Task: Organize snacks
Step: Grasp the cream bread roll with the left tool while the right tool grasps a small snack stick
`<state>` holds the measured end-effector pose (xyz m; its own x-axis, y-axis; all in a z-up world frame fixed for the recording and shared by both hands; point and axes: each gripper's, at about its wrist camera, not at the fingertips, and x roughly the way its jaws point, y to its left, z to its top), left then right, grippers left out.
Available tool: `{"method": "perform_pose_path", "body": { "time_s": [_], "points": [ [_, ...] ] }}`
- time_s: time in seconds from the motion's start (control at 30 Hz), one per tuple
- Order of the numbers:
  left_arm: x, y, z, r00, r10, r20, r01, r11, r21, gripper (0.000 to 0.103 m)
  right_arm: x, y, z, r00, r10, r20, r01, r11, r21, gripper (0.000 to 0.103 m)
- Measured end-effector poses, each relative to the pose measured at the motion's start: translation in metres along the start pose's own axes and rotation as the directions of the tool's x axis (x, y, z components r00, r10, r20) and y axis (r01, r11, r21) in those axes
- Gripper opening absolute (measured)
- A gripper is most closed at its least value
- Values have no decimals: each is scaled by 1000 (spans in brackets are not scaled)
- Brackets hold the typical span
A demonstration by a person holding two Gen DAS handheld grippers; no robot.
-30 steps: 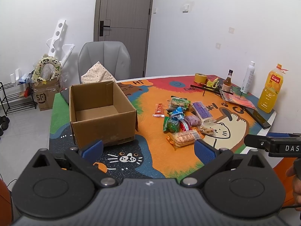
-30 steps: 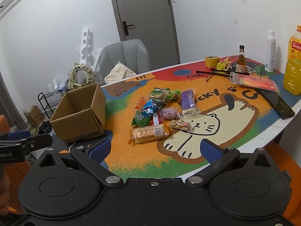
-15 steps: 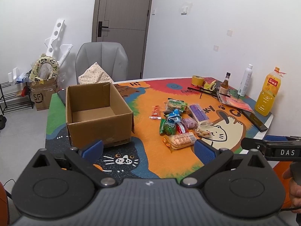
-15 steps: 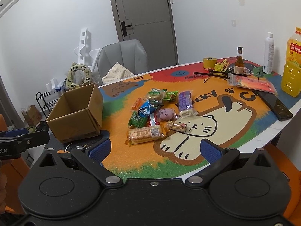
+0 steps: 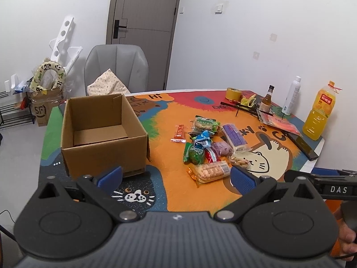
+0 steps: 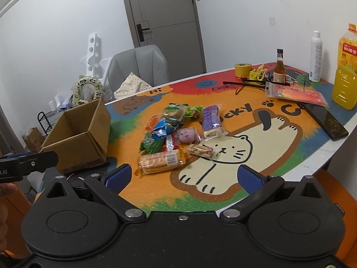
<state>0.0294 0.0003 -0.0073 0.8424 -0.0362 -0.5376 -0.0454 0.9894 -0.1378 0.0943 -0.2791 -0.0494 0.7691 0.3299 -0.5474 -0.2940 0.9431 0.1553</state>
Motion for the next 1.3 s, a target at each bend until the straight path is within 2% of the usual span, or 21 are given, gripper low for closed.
{"method": "perform_pose_path", "body": {
  "time_s": [0.43, 0.63, 0.77, 0.97, 1.03, 1.3],
  "points": [
    [40, -16, 6, 999, -23, -26, 23, 1000, -13, 102, 23, -20, 3, 1000, 21, 0, -21, 999, -29, 103],
    [61, -22, 5, 998, -26, -55, 26, 1000, -11, 102, 36, -23, 3, 997, 82, 3, -82, 996, -41, 103],
    [73, -25, 6, 997, -33, -65, 33, 999, 4, 102, 45, -23, 3, 996, 89, 6, -88, 994, -64, 103],
    [93, -32, 6, 995, -58, -78, 60, 998, 27, 100, 65, -29, 4, 994, 107, -17, -108, 992, -60, 91],
    [100, -35, 7, 994, -67, -85, 70, 997, 35, 97, 72, -33, 3, 994, 106, -25, -107, 993, -53, 83],
    [131, -46, 7, 987, -97, -129, 104, 993, 47, 85, 98, -55, 4, 994, 96, -57, -98, 995, -20, 62]
  ]
}}
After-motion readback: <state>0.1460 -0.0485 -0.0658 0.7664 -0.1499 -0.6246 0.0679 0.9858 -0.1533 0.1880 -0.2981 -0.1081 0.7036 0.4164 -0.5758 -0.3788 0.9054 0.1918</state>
